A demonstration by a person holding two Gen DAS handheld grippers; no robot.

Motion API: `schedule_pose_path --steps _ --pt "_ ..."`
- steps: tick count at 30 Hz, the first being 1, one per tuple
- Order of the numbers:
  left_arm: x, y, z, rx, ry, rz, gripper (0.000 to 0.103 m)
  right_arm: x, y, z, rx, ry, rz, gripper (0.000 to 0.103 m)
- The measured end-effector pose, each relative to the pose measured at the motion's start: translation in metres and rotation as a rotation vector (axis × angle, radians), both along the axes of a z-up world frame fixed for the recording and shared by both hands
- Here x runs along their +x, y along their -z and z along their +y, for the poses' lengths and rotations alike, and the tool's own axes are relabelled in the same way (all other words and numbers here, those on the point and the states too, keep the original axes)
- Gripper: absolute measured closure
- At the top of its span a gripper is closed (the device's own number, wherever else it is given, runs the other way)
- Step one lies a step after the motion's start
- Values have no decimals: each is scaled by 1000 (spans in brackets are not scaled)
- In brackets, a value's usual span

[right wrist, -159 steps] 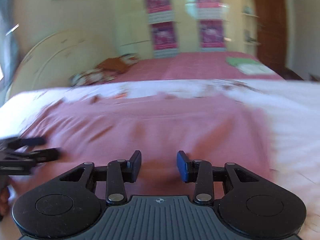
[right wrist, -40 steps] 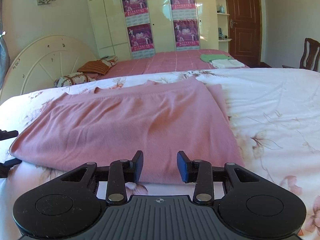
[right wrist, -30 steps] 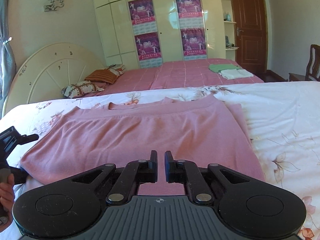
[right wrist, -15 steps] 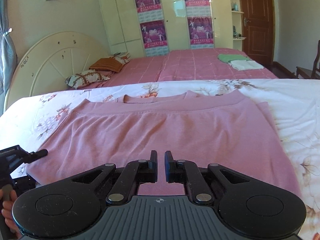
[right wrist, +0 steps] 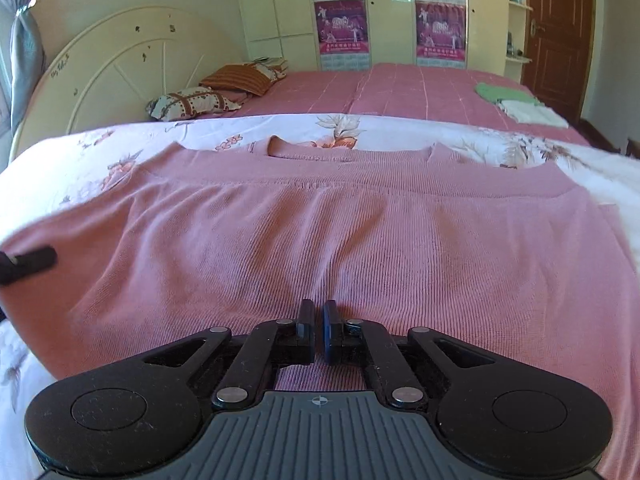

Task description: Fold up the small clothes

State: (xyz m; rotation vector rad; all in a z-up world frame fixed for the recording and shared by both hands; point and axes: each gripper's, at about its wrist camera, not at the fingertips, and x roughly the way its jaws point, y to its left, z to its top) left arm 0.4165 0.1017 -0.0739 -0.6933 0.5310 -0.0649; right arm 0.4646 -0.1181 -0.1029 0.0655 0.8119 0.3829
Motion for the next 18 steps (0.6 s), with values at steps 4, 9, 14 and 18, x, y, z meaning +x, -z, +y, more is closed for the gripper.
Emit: schedule_pose_path --steps 4,9,14,18 --pt "21 -51 -88 227 193 -35 95 6 -2 -38 197 6 46 101" --pt "44 -60 -197 300 402 -27 95 -18 -23 -149 344 166 -42 101" --pt "57 -5 -300 341 597 118 93 -38 -40 -274 372 327 -77 101" --pt "43 28 -342 340 696 186 40 -45 -42 -335 421 407 -49 43"
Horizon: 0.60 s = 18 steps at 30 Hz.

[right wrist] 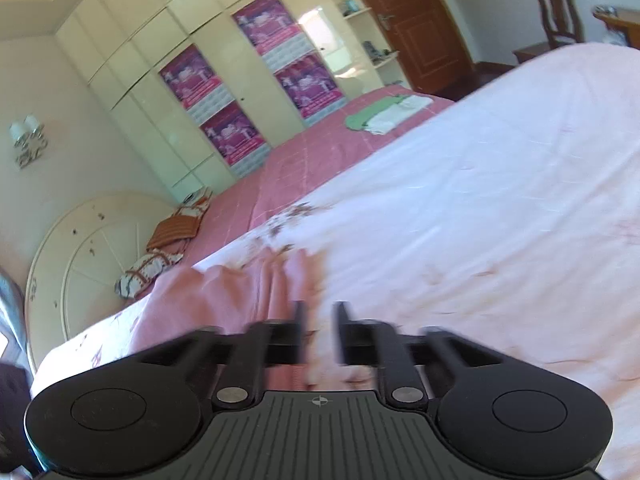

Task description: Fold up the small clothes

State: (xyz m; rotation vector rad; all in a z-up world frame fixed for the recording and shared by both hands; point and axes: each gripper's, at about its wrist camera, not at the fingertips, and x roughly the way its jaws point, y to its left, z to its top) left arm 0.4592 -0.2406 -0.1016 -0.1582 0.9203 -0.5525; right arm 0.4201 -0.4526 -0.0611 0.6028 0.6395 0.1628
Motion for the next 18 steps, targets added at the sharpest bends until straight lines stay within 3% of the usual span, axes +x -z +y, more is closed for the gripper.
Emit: schedule_pose_path --steps 1,4,6,8,10,13,16,18 --pt "-10 -8 2 -4 19 -26 35 -5 -2 -8 4 10 -18 31" --pt "-17 -34 35 -70 -16 -98 34 -13 -8 -16 49 -61 -50 31" --pt "-10 -48 61 -15 -114 -171 34 -14 -10 -11 85 -125 -68 51" --pt "3 -50 85 78 -220 -210 35 -8 -8 1 122 -187 -66 56" --pt "20 -43 112 86 -303 -181 36 0 -6 18 116 -230 -60 59" --pt "36 -27 131 118 -349 -135 38 17 6 44 106 -278 -25 59" --pt "44 -15 136 108 -347 -73 41 30 17 63 88 -311 16 59" --pt "40 -13 140 109 -349 -76 41 40 22 73 56 -331 52 59"
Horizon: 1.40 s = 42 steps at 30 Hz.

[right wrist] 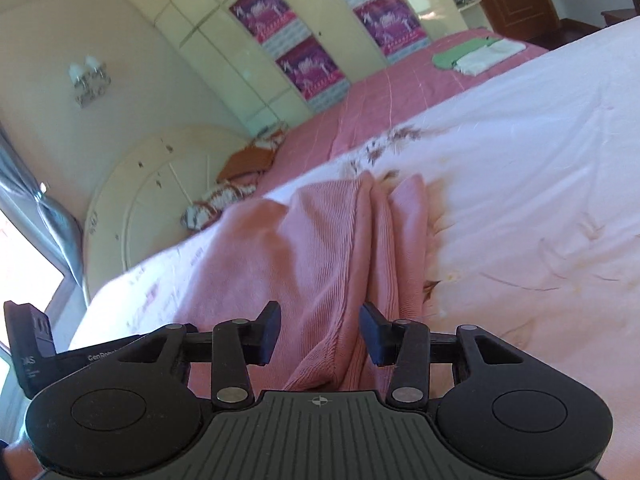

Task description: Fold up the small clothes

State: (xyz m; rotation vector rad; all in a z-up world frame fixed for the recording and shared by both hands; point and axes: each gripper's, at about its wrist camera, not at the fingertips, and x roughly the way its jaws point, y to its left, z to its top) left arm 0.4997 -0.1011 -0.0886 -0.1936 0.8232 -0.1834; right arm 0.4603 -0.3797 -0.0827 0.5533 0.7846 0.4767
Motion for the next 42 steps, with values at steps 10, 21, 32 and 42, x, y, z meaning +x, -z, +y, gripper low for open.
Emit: schedule_pose_path --steps 10,21,32,42 --pt "-4 22 28 -139 -4 31 33 18 16 17 -87 -9 104 59" --pt "-1 15 39 -168 24 -29 30 32 18 34 -86 -50 107 79" --pt "24 12 12 -127 91 29 42 7 -13 41 -269 -16 -86 94" --pt "32 16 -7 -44 124 65 28 3 14 19 -236 -7 -13 94"
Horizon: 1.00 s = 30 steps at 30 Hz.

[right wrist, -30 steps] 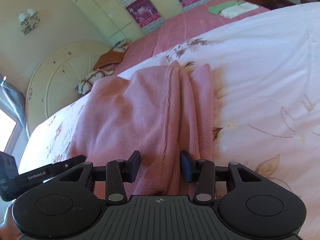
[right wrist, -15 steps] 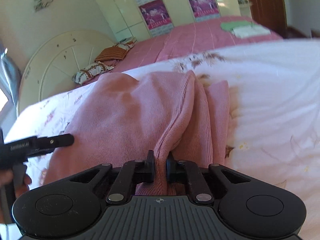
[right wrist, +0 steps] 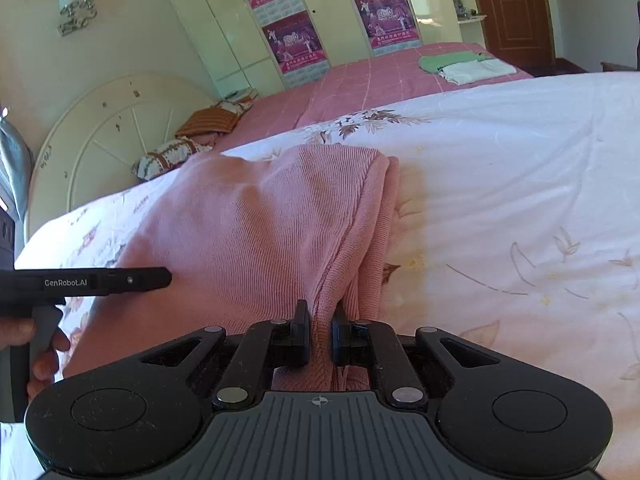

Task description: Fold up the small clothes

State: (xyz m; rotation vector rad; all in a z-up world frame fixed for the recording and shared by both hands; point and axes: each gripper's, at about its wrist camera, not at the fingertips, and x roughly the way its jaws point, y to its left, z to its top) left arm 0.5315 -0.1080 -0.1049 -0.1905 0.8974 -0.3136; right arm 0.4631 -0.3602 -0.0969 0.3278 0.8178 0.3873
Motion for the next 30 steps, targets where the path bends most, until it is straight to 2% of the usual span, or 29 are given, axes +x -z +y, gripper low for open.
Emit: schedule_pose_path --steps 2,5,9,13,14,15,16,18,20,21,23,25,26,27,30 --pt "-3 -5 7 -37 2 -16 31 3 -5 -5 36 10 1 93" --pt "-3 -9 19 -98 -27 -47 33 9 -13 -21 58 48 -50 85" --pt "8 -3 26 -141 -72 -28 32 43 -9 -30 87 75 -21 85" --pt "18 5 19 -134 -66 1 34 66 -5 -18 29 34 -16 86" --pt "20 5 17 -132 -61 -2 36 64 -6 -15 5 11 -42 99" --pt "24 4 13 -117 -56 -1 36 63 -10 -13 -20 -6 -71 99" --pt "29 4 7 -88 -50 0 35 61 -13 -12 -44 -10 -99 99" --pt "37 5 -5 -37 -34 0 27 61 -16 -17 -69 6 -120 99" --pt "41 6 -17 31 -5 -19 21 67 -2 -17 -116 2 -57 99" --pt "42 5 -18 32 -9 -13 22 68 5 -16 -130 -9 -42 99" --pt "33 -3 -11 12 -14 -18 27 63 0 -20 -111 14 -38 98" --pt "9 -13 0 4 -10 -58 30 49 -15 -30 -48 51 -43 88" --pt "-4 -17 4 -3 -3 -73 31 36 -23 -35 -21 59 -63 71" --pt "-18 -18 10 -12 0 -84 31 22 -30 -39 6 53 -81 61" --pt "-54 -15 21 -45 2 -84 31 -22 -40 -45 51 -4 -72 61"
